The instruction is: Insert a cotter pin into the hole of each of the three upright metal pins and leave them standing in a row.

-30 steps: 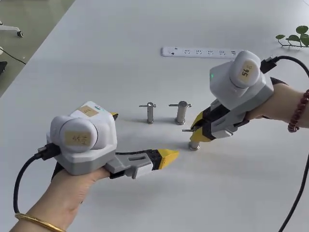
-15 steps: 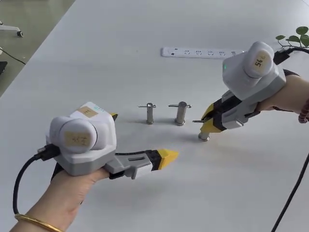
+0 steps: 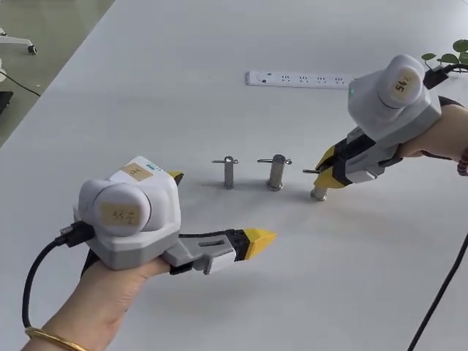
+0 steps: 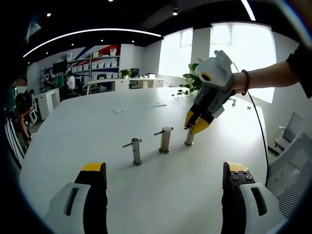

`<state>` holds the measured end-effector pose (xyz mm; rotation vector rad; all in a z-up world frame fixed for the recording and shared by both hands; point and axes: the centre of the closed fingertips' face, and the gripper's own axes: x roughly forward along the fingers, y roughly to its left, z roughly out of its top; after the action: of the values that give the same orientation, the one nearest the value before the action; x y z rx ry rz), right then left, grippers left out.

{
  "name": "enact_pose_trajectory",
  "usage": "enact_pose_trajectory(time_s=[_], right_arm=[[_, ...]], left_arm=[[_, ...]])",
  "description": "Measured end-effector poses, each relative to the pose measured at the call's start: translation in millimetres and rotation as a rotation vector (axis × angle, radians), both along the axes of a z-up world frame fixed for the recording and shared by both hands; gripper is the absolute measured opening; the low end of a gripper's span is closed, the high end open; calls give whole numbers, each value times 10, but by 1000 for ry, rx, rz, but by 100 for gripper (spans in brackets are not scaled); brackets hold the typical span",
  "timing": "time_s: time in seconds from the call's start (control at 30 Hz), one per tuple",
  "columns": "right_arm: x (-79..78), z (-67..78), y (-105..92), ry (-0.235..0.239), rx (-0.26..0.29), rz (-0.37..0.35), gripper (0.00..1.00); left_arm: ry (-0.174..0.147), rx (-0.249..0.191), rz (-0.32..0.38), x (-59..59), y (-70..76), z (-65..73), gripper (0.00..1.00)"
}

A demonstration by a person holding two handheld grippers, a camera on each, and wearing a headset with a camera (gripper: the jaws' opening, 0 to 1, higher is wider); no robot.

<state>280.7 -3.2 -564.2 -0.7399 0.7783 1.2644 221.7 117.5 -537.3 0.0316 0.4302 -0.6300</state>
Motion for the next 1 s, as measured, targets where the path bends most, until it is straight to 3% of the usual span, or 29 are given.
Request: enact_pose_trajectory(time_s=[0.5,0.63,1.0], right_arm=[[163,-16,-34,10,26,-25,9],[157,-17,-30,8,6,38,9],[173,-14,3,4,18,60,9]], left_arm=[[5,-7,-10,-11,-28,-7,97],[2,-11,-21,-19,-56,-3,98],[8,4,-30,-26,-65,-32,98]])
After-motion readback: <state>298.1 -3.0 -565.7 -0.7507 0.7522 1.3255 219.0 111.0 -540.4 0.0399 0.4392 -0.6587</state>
